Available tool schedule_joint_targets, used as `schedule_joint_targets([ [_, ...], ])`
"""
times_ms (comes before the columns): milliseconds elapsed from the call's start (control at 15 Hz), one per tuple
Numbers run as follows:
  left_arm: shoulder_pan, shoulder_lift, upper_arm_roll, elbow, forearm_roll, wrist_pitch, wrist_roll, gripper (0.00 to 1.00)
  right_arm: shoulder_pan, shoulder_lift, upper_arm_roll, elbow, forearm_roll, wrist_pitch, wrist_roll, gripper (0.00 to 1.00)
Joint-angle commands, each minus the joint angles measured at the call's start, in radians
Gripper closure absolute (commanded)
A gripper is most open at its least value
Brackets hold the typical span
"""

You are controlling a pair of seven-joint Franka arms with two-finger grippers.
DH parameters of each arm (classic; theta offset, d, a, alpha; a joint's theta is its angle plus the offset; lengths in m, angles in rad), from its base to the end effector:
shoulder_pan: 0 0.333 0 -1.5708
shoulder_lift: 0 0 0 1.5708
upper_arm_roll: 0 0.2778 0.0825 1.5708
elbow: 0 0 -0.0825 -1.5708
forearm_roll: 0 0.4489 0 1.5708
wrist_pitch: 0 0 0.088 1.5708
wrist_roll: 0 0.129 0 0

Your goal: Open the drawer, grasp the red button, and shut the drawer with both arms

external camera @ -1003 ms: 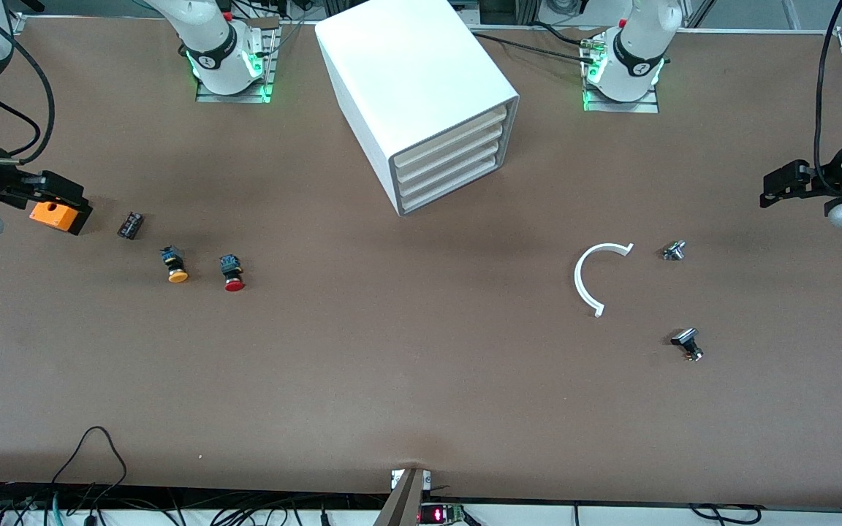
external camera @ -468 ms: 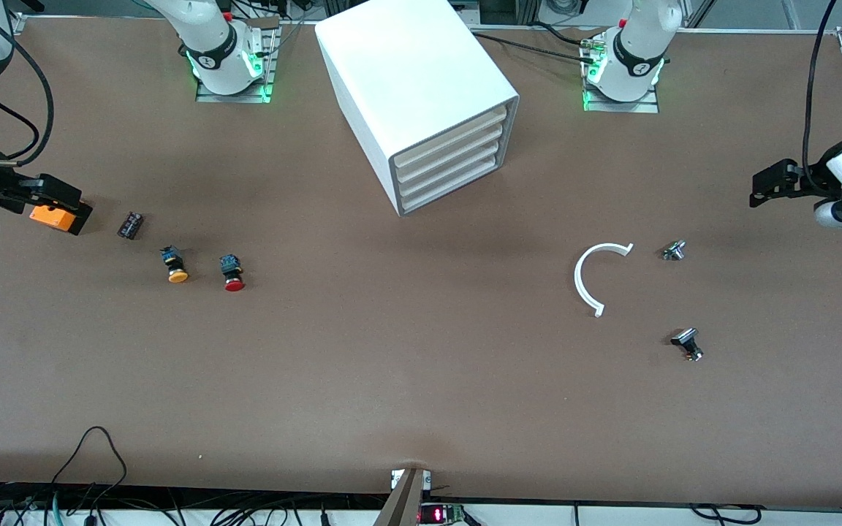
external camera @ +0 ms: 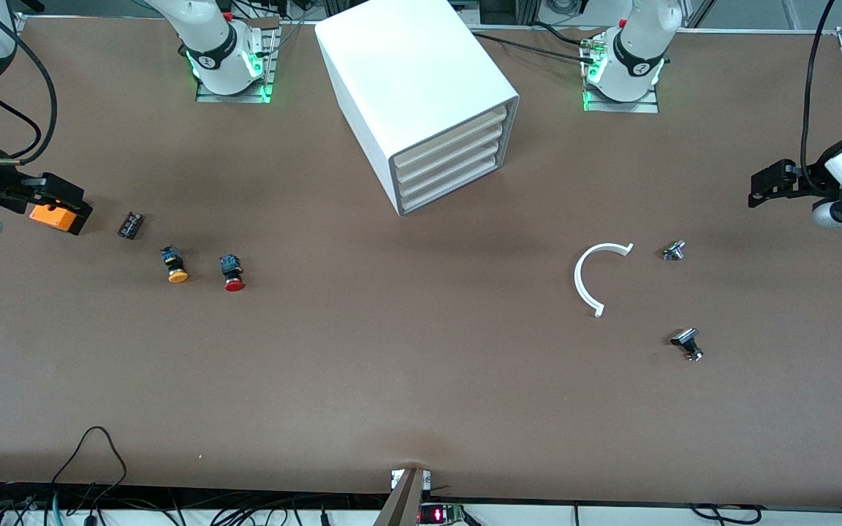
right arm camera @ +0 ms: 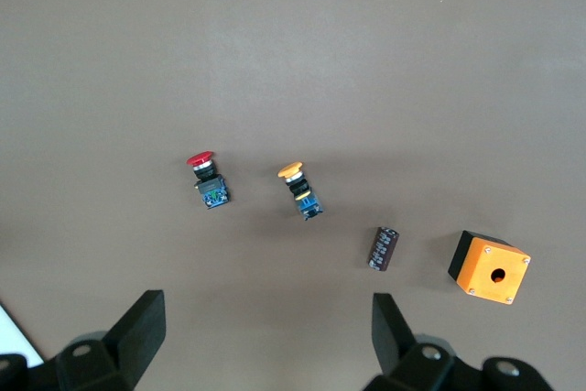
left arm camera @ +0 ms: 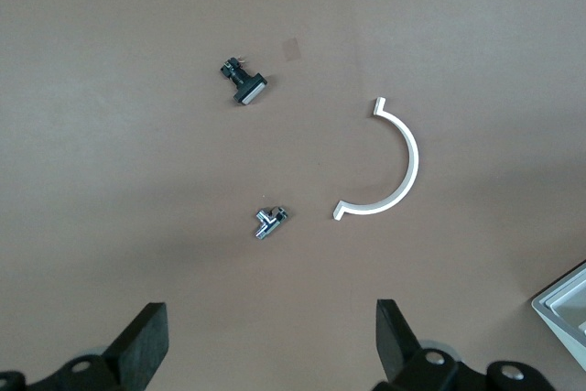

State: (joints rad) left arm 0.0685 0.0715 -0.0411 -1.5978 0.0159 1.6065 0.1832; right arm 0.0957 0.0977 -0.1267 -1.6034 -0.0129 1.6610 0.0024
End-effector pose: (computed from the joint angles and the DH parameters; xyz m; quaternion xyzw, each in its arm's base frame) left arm 0.6364 0.0200 0.5079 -0.9964 0.0783 0.0319 0.0031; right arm 0.6474 -0.0193 0.4930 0.9996 -0.0158 -0.0198 0.0123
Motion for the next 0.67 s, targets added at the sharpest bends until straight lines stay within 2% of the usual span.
schedule_joint_targets([
  [0,0.002,-0.019,0.001,-0.005,-0.014,-0.011,-0.004,0.0,0.001,0.002,0.004,-0.006,0.013,0.008,-0.004,0.0],
  [602,0.002,-0.019,0.001,-0.005,-0.014,-0.013,-0.005,0.0,0.001,0.004,0.002,0.01,0.016,0.003,-0.007,0.0],
])
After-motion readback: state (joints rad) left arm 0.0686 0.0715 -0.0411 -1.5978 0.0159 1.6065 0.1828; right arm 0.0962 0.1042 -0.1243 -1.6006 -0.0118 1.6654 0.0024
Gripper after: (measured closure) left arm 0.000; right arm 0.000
